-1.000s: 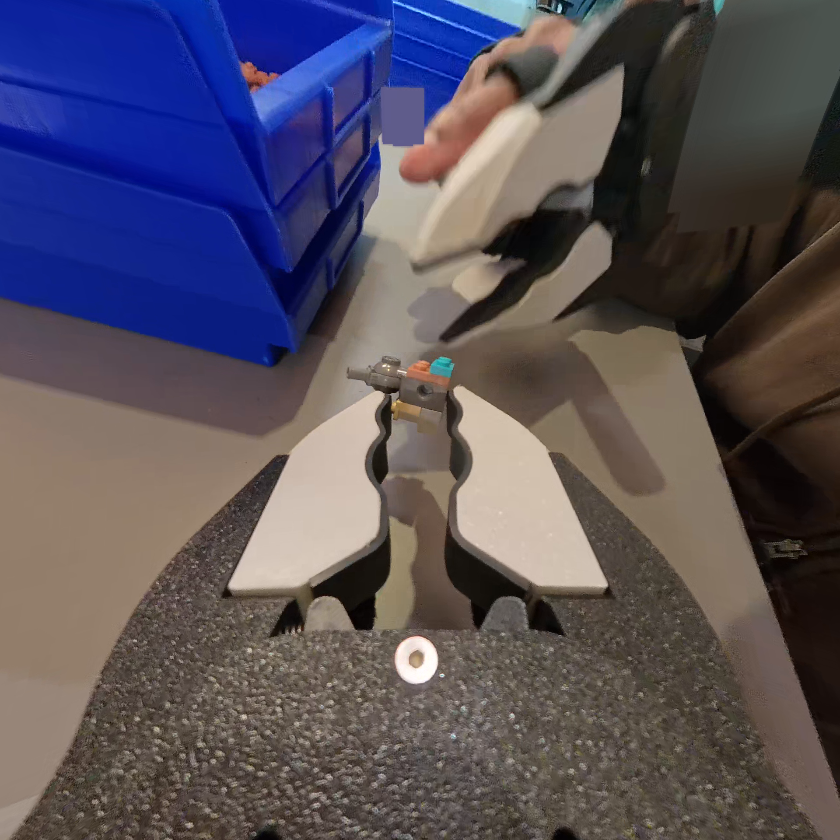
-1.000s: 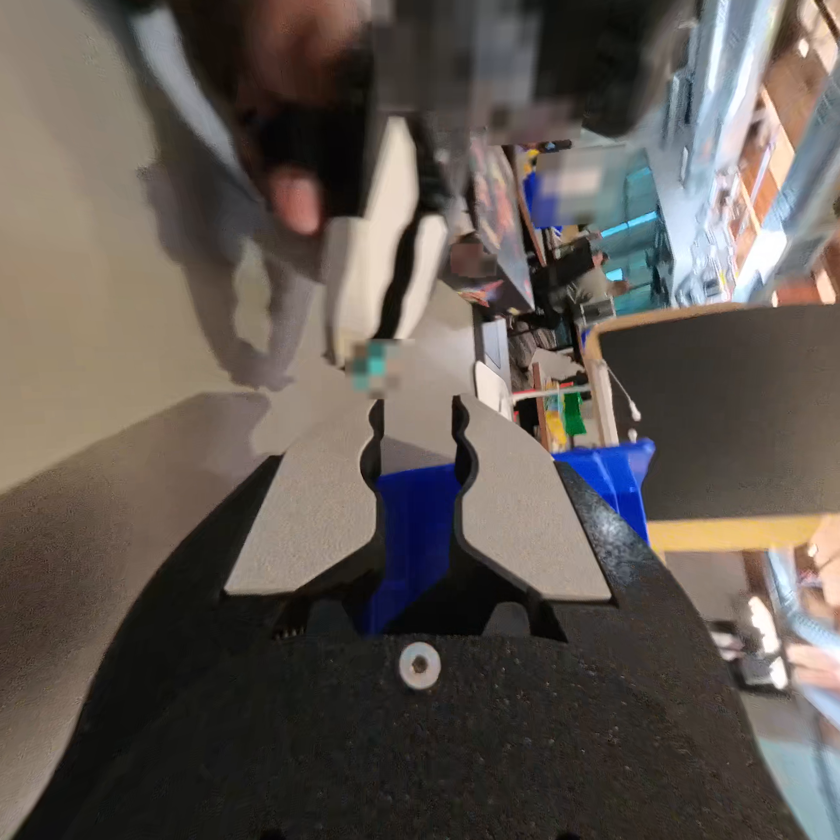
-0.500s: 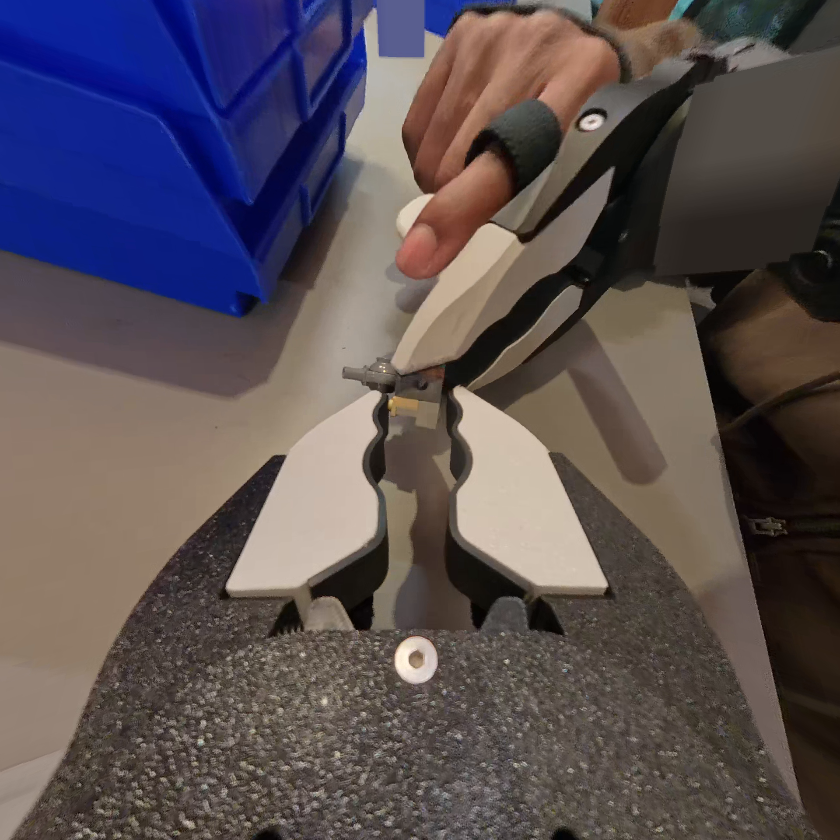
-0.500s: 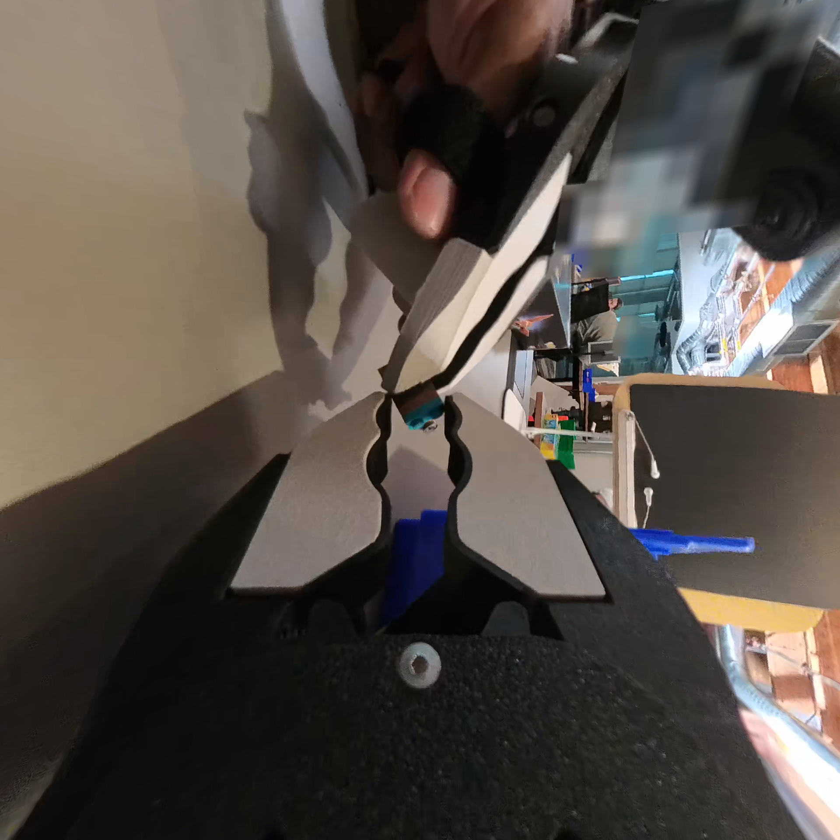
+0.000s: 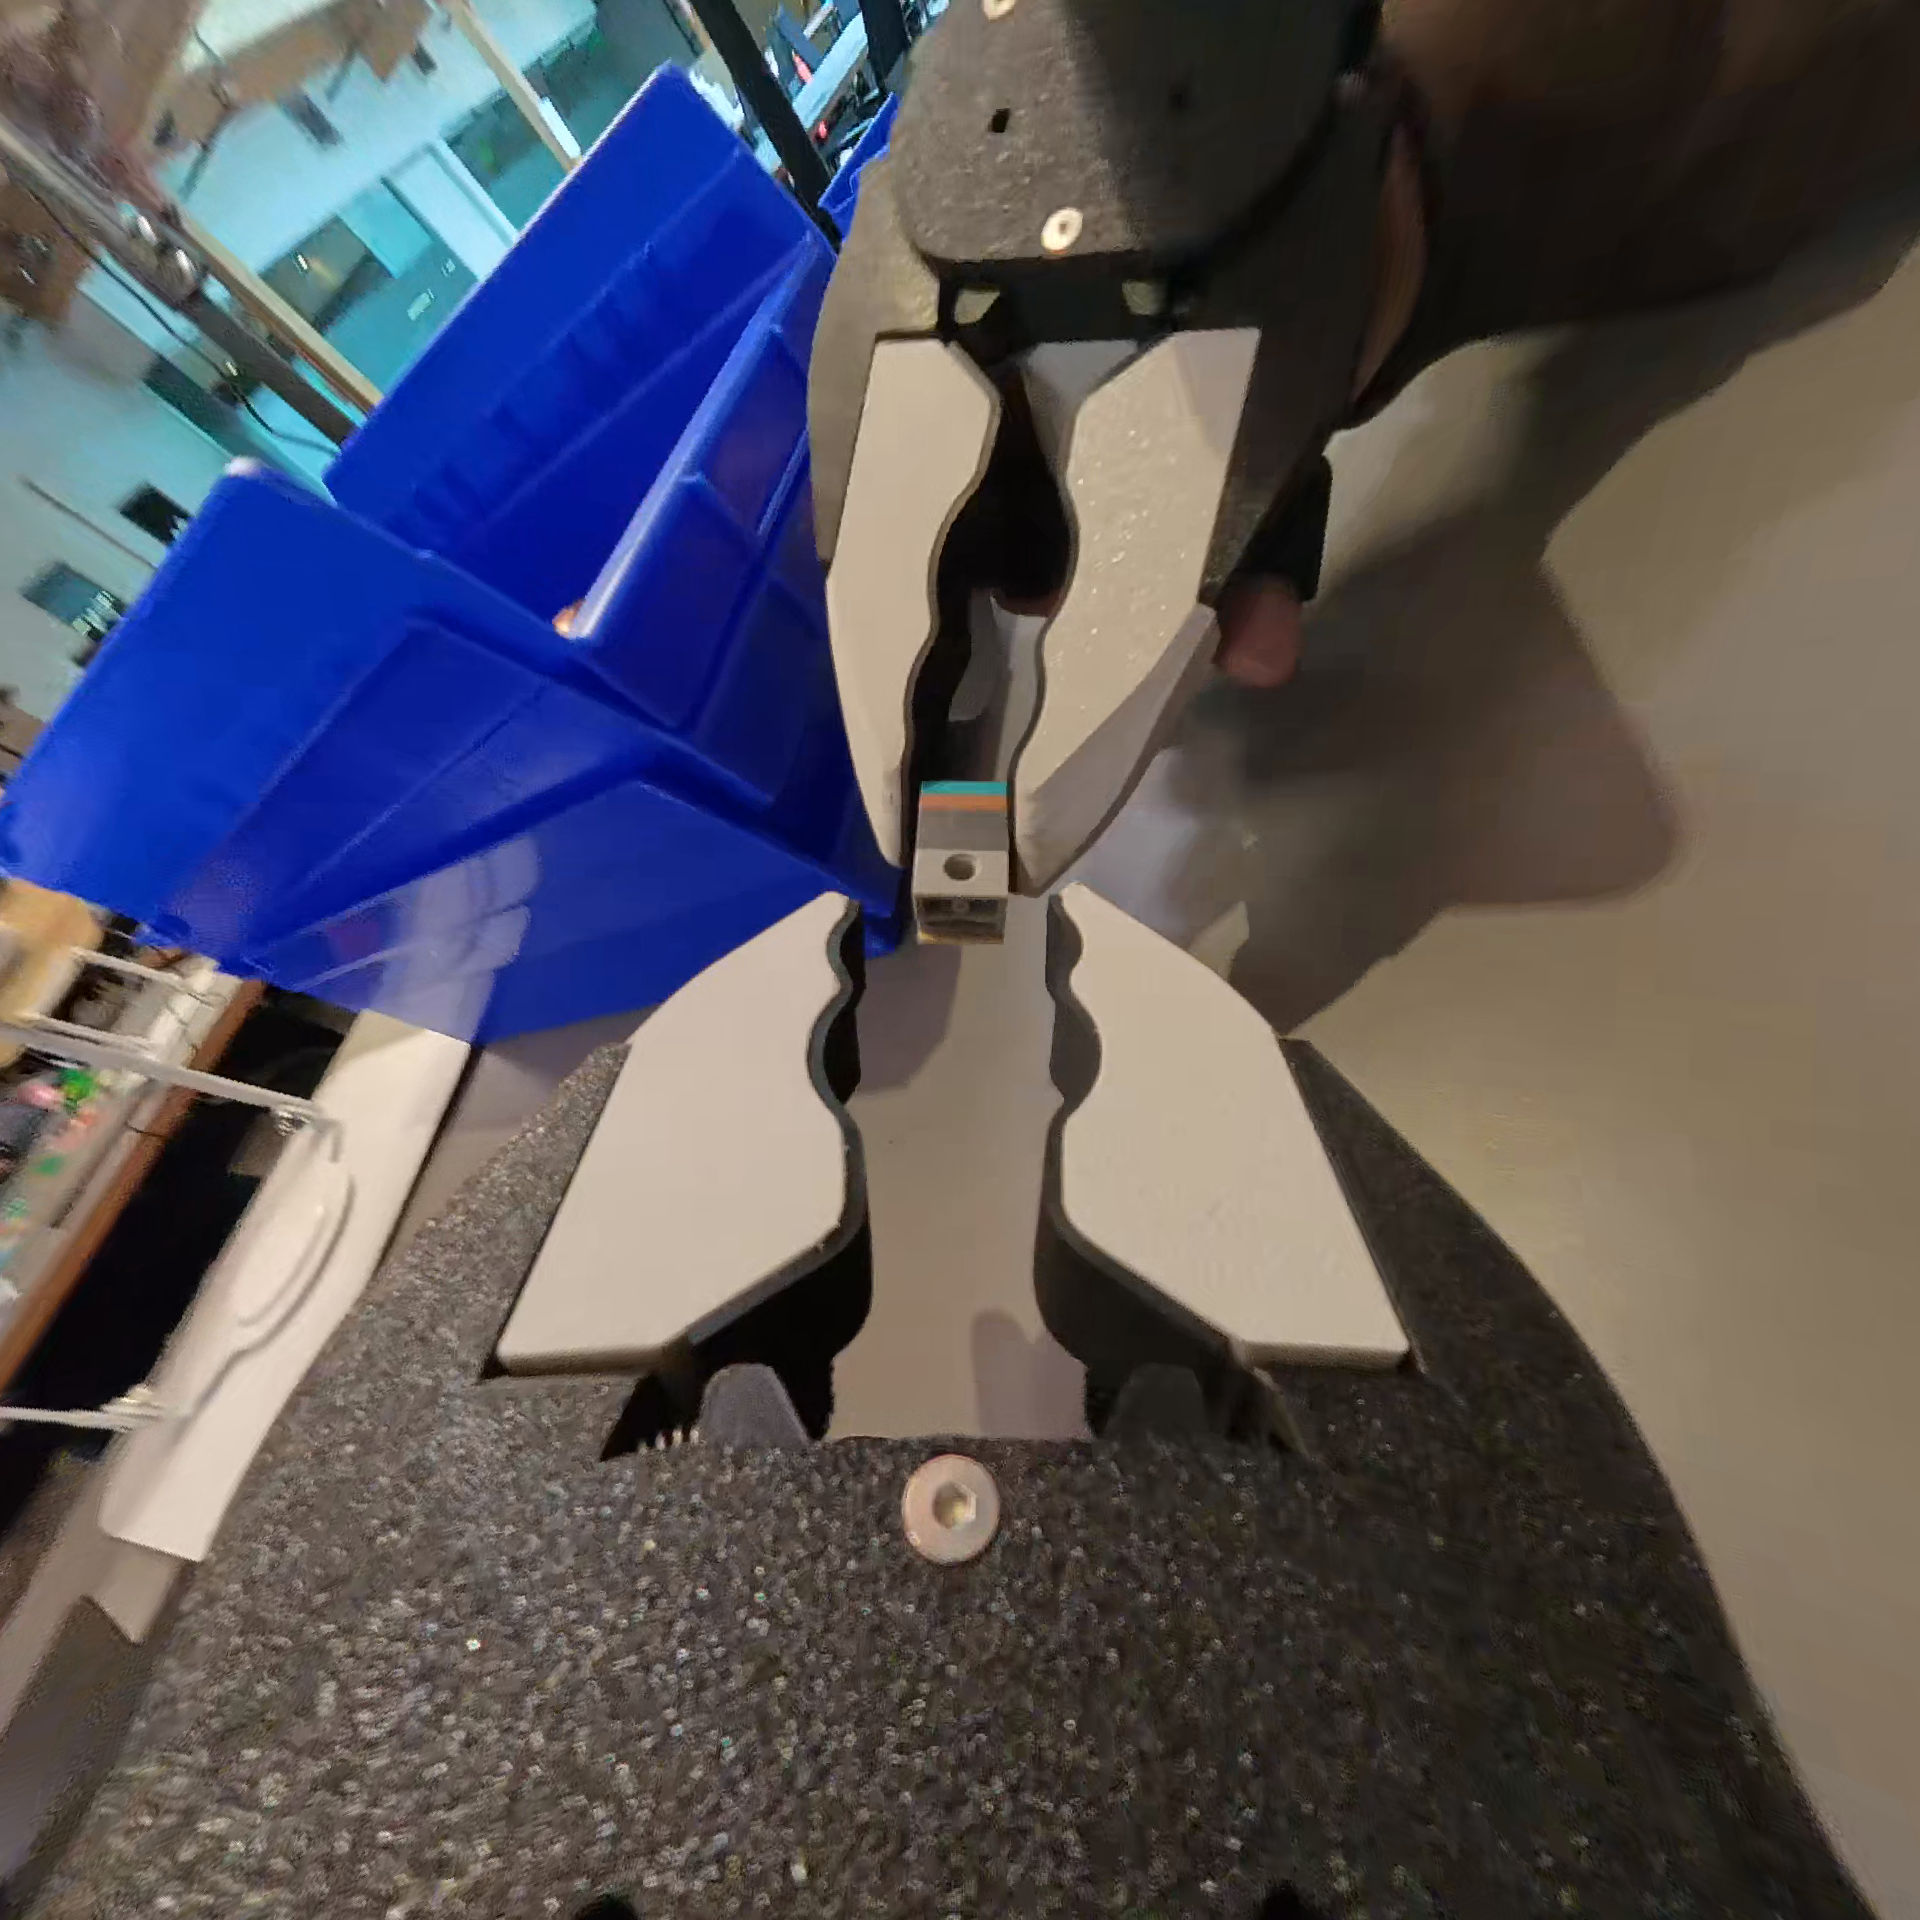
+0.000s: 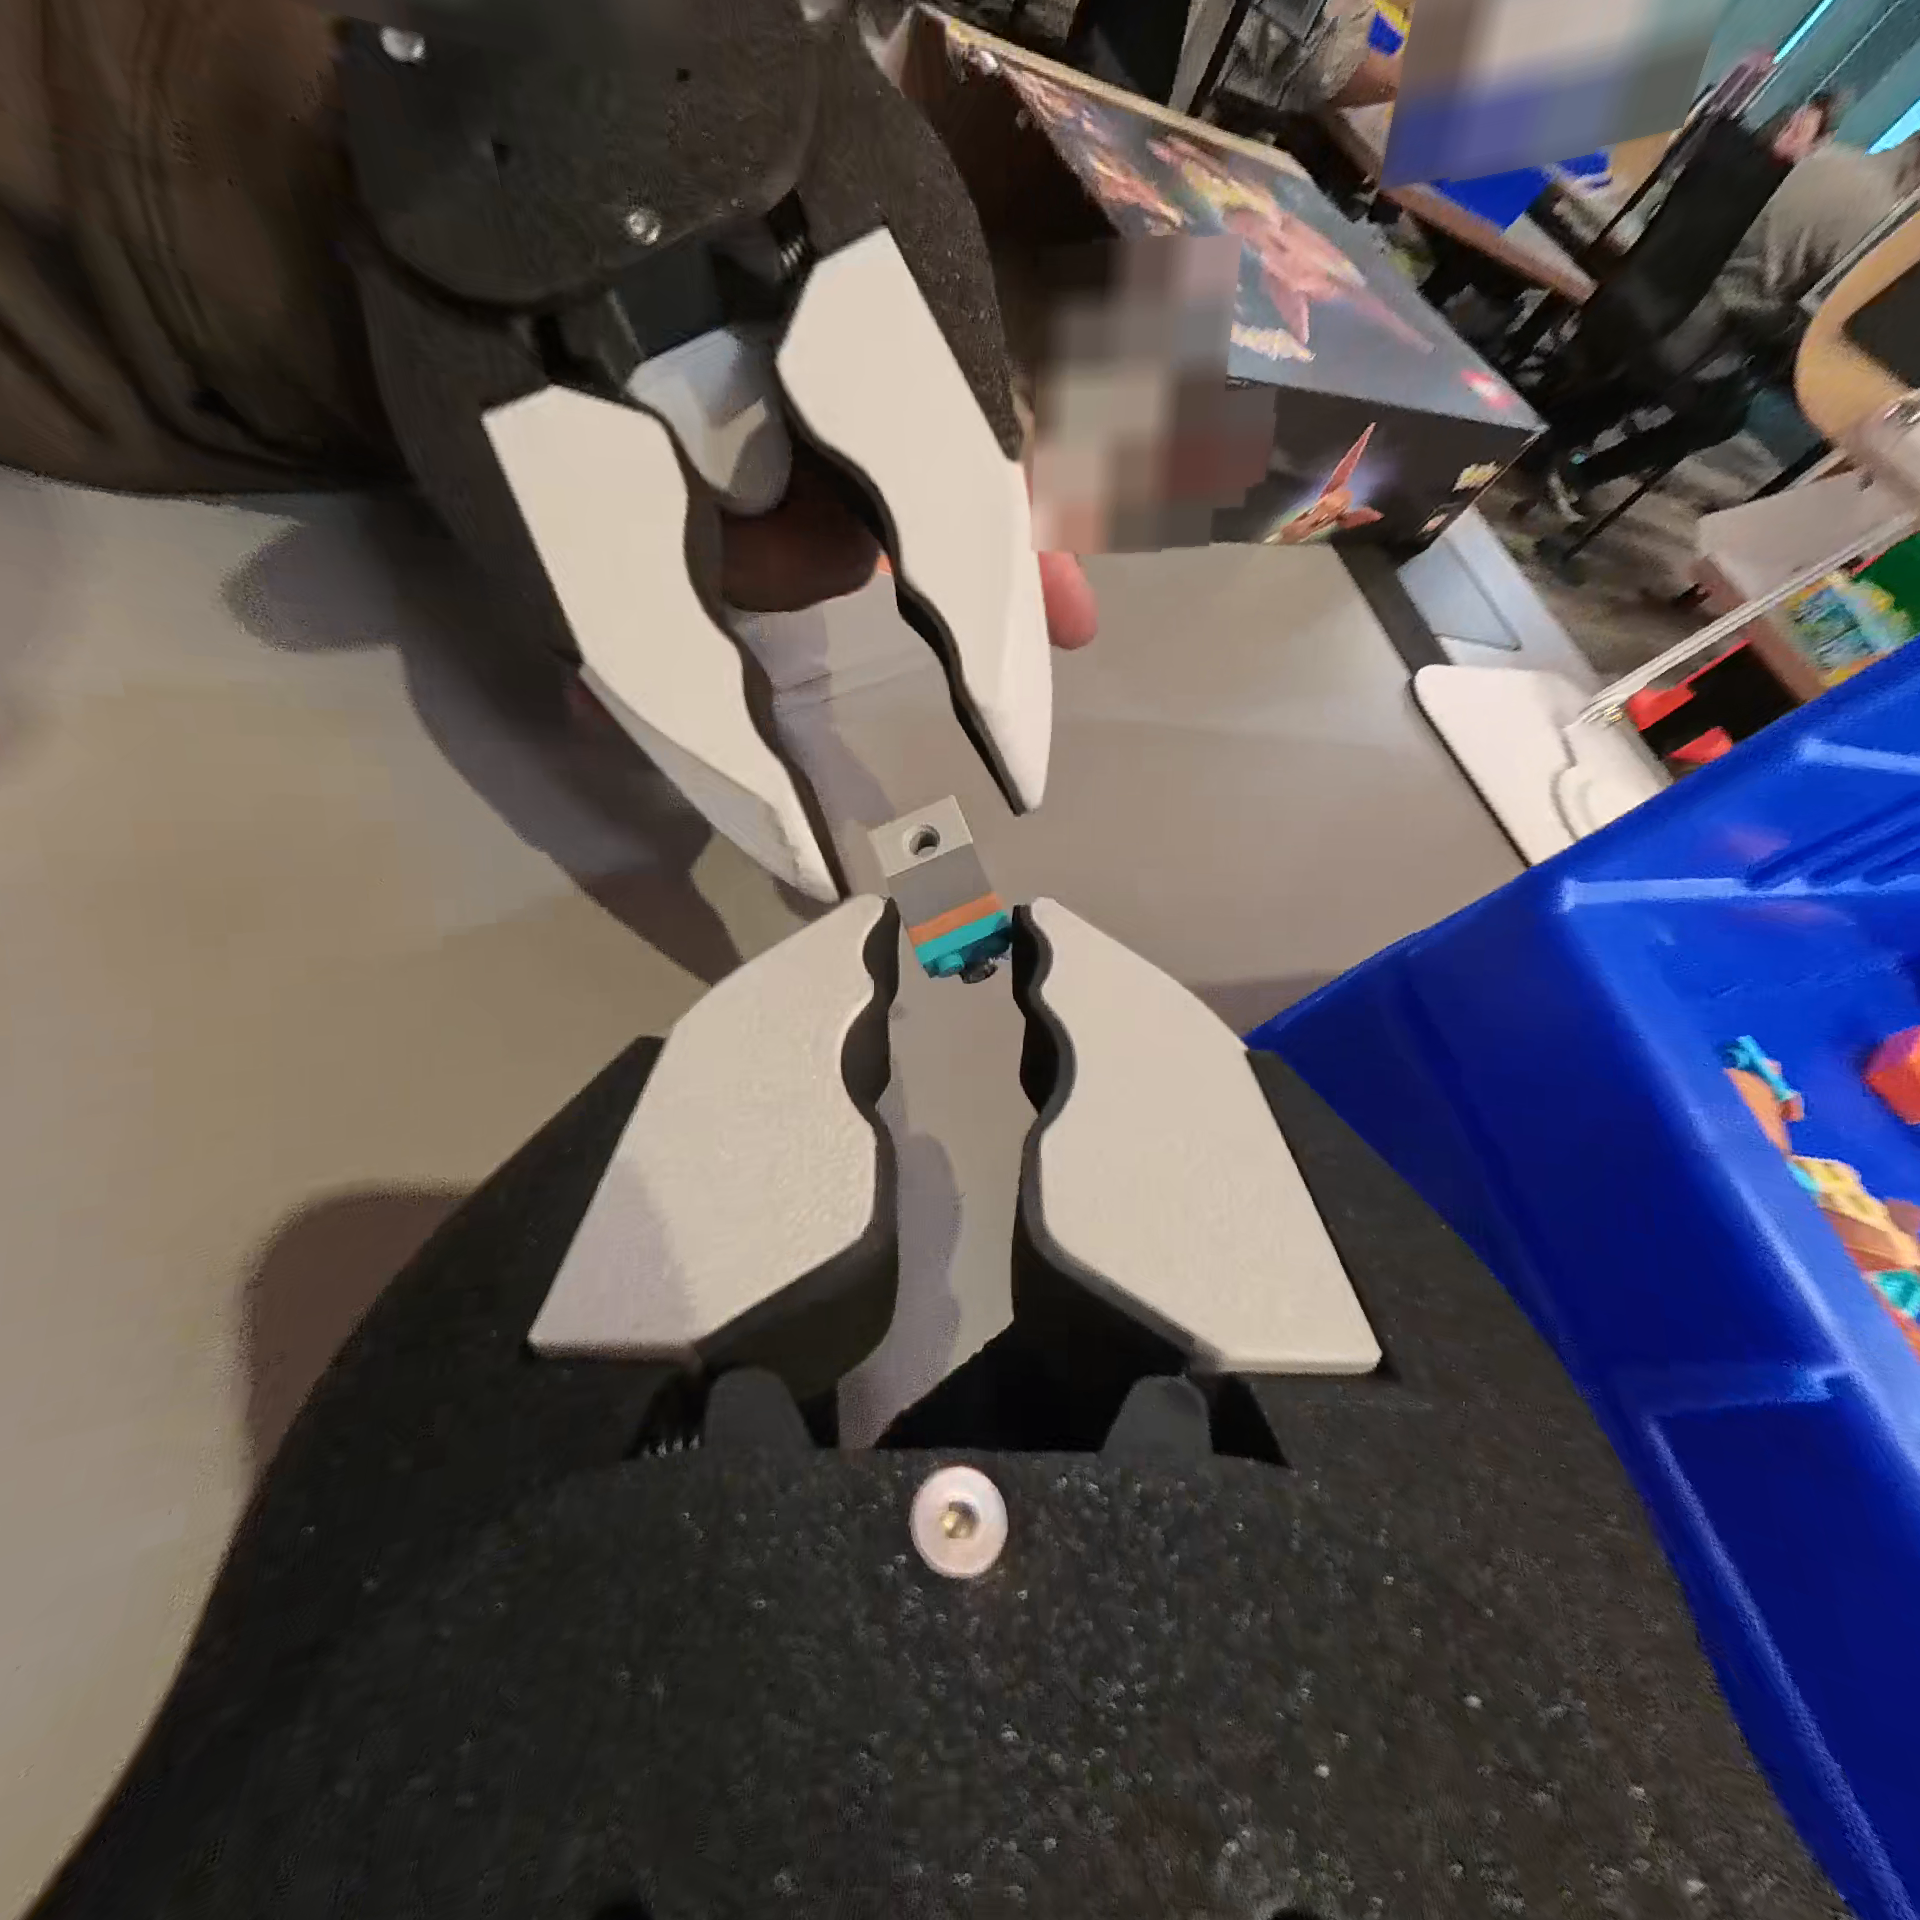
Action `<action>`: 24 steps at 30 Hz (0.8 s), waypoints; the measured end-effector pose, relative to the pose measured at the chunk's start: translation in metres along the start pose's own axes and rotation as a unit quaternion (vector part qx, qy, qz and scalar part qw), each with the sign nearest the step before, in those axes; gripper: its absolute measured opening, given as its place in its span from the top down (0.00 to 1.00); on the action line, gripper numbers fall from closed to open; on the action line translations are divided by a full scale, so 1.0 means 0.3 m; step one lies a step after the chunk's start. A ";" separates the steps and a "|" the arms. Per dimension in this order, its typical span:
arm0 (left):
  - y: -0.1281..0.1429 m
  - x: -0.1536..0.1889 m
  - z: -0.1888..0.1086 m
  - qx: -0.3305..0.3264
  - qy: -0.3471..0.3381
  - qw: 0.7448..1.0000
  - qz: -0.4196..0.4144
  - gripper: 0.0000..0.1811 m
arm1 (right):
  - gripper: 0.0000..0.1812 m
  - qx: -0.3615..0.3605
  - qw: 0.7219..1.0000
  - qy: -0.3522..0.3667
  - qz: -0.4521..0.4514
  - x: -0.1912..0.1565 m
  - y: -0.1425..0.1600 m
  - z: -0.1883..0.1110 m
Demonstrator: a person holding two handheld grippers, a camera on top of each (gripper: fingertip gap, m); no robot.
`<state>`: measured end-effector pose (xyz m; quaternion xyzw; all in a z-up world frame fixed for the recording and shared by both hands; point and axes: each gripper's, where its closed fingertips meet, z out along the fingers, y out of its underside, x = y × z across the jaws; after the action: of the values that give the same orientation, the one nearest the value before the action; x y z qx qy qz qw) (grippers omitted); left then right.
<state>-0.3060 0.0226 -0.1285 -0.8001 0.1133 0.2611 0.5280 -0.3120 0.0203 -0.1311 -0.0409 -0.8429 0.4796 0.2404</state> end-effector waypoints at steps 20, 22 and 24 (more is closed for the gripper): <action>-0.018 0.070 -0.005 0.012 0.057 0.998 0.027 0.90 | 0.89 0.022 0.995 -0.081 -0.044 -0.078 0.008 -0.035; -0.027 0.078 -0.010 0.017 0.070 0.997 0.011 0.91 | 0.89 0.023 0.995 -0.070 -0.072 -0.079 0.009 -0.033; -0.025 0.076 -0.011 0.013 0.074 0.997 -0.002 0.91 | 0.88 0.023 0.994 -0.054 -0.094 -0.074 0.009 -0.031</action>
<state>-0.2825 0.0248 -0.1338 -0.8106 0.1540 0.1991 0.5288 -0.2889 0.0223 -0.1374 0.0697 -0.8436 0.4757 0.2393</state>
